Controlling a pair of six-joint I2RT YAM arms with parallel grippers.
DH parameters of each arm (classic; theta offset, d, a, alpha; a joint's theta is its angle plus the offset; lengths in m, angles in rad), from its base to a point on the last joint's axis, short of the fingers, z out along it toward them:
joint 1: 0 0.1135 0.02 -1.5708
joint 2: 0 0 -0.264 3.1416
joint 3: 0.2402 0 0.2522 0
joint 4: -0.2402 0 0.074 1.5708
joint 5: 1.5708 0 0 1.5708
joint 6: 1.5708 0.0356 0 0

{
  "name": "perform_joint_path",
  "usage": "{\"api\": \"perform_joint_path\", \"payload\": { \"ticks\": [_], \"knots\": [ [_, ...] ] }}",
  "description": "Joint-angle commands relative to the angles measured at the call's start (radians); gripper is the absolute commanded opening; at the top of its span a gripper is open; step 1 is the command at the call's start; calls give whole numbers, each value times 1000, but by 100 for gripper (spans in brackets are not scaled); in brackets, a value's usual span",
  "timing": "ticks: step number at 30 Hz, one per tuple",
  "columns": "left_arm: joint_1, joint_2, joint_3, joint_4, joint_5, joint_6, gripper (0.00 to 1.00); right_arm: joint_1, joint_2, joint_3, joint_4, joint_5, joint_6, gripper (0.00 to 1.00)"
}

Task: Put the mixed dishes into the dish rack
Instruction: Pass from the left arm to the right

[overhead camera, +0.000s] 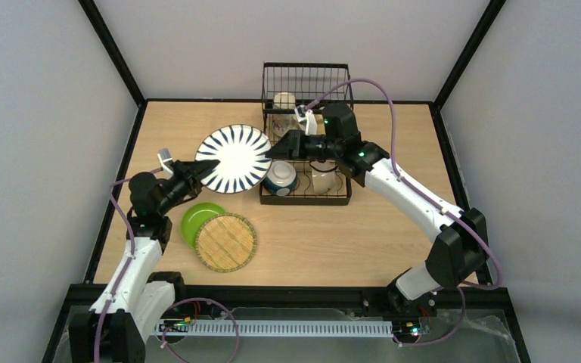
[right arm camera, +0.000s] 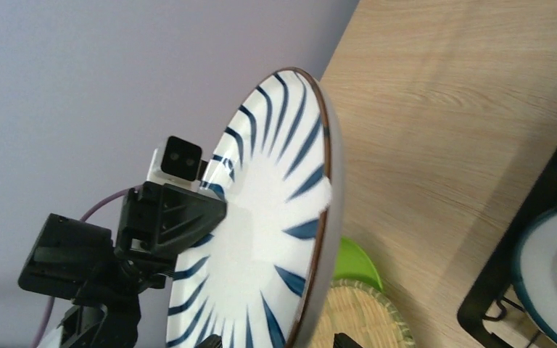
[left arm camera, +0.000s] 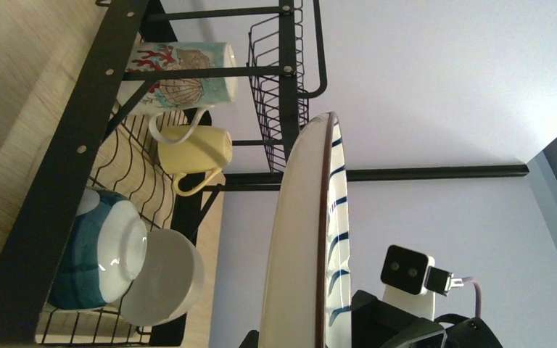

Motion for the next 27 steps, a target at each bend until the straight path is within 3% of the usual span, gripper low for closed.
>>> {"api": "perform_joint_path", "payload": {
  "ticks": [1,14,18,23,27],
  "knots": [
    [-28,-32,70,59,-19,-15,2,-2,-14,-12,70,-46,28,86],
    [-200,18,102,94,-120,-11,2,-1,-15,-53,116,-76,56,82],
    [-228,34,121,97,-137,-8,2,-2,-16,-56,128,-84,66,59],
    [-242,40,124,107,-145,-17,2,-2,-18,-55,122,-83,65,3],
    [-245,37,125,63,-144,-12,3,-2,-17,-59,135,-94,70,0]
  ]
}}
